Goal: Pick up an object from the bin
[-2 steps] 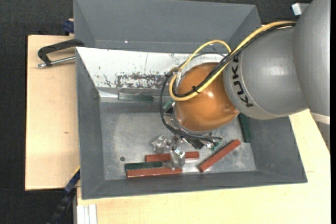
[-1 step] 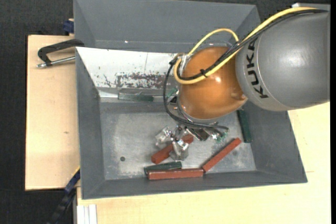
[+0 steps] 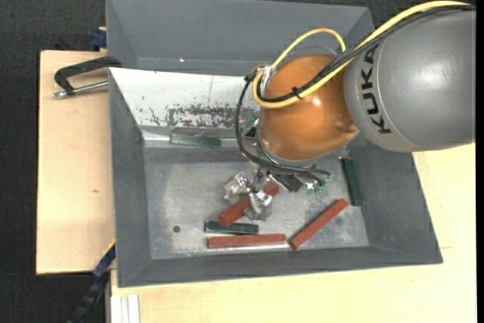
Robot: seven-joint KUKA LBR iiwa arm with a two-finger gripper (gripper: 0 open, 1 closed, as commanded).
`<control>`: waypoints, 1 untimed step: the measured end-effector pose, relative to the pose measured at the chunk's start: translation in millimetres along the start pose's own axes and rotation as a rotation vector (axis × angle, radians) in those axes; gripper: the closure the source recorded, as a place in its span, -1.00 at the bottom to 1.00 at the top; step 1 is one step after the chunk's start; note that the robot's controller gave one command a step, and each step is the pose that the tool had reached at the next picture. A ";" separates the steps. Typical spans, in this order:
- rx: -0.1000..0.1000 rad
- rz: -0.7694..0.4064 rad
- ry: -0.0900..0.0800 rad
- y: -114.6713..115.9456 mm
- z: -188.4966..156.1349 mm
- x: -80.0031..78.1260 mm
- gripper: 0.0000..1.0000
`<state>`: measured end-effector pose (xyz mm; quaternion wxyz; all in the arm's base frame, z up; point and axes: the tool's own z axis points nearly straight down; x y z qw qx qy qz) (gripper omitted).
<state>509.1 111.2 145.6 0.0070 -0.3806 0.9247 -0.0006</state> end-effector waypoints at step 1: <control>-0.005 0.010 0.007 -13.3 -107.7 10.0 1.00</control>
Offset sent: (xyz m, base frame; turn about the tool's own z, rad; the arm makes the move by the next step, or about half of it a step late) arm 0.0000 0.0000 0.0000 0.0000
